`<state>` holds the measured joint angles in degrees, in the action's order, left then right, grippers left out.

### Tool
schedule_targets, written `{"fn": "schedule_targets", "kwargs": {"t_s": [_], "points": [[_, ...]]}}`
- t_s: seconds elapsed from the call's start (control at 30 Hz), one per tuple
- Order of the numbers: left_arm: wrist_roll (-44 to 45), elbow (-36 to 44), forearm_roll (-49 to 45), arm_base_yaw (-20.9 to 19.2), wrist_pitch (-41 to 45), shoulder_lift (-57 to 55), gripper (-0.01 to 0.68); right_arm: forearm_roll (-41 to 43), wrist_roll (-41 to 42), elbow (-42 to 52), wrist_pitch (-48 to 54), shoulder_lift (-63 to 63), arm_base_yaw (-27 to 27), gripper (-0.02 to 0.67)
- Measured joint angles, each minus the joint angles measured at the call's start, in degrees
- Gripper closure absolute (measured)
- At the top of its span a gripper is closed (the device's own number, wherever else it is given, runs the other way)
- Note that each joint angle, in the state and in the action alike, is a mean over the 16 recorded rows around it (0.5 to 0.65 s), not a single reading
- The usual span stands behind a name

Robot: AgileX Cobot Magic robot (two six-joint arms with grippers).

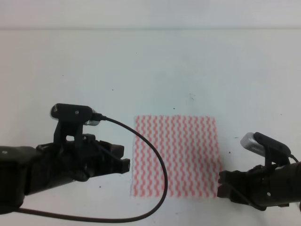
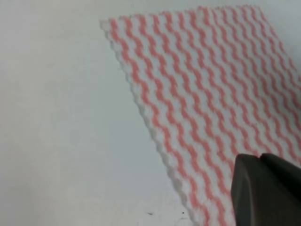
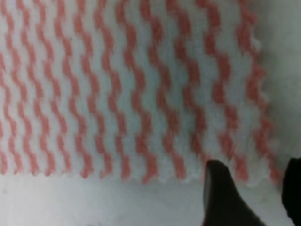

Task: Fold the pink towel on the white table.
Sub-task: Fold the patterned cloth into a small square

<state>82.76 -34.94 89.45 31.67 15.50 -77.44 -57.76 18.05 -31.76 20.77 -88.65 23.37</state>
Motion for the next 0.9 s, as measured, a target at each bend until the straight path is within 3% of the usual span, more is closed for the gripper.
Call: {"fn": "schedule_targets", "kwargs": {"t_s": [0.53, 0.9], "points": [[0.0, 0.0, 0.0, 0.0, 0.1, -0.3, 0.677, -0.4, 1.1, -1.0, 0.0, -4.0, 0.1, 0.399], [0.0, -0.1, 0.1, 0.0, 0.1, -0.7, 0.678, 0.4, 1.7, -2.8, 1.0, -4.9, 0.1, 0.475]]}}
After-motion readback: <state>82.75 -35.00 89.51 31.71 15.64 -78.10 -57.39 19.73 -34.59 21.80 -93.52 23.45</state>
